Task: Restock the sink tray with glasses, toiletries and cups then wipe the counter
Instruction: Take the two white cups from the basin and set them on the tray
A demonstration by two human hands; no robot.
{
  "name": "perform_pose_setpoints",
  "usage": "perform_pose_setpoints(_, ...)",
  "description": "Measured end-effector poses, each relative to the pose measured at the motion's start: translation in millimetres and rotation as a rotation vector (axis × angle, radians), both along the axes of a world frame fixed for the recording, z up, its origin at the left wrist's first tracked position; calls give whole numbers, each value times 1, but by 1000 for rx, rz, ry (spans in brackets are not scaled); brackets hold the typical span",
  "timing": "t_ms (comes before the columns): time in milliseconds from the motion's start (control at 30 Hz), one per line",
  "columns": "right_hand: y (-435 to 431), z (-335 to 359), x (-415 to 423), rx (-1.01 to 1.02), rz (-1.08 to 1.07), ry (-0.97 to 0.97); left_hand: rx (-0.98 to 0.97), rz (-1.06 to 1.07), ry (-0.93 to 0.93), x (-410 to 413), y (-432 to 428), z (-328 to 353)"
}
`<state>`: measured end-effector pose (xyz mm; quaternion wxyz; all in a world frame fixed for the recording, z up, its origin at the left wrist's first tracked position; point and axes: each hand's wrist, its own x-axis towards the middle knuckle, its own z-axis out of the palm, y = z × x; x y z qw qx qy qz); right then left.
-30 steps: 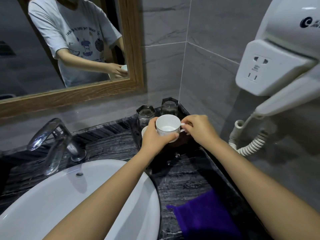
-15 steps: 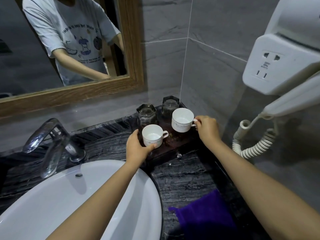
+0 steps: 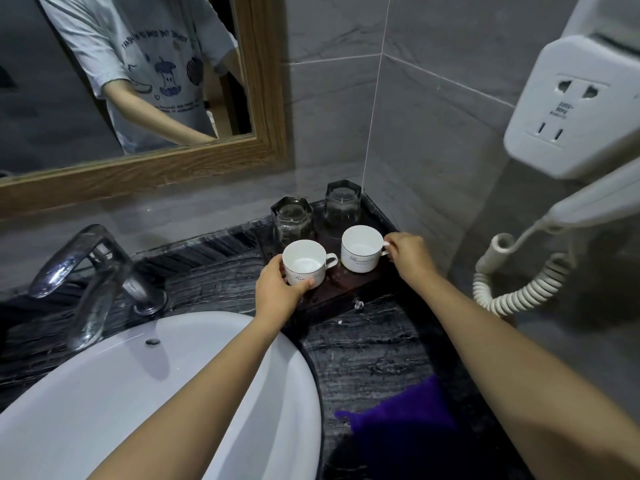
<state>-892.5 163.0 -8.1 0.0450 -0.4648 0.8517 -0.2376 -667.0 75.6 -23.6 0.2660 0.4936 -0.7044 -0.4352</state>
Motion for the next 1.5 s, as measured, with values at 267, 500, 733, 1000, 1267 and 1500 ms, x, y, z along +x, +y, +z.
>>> perform_pose_setpoints(267, -12, -5, 0, -32, -32, -1, -6, 7, 13, -1, 0, -2)
perform_pose_setpoints(500, -11, 0, 1, -49, -91, -129, -24, 7, 6, 2, 5, 1)
perform_pose_setpoints(733, 14, 15, 27, 70, -145, -176, -106, 44, -126, 15, 31, 13)
perform_pose_setpoints(1000, 102, -12, 80, 234, 51, -215, -162, -348, -332, 21, 112, -13)
perform_pose_setpoints(1267, 175, -39, 74, 571, 296, 159, -218, -681, -653, 10, 168, -49)
perform_pose_setpoints(1500, 183, -47, 72, 654, 280, 190, -103, -641, -693, 6, 179, -50)
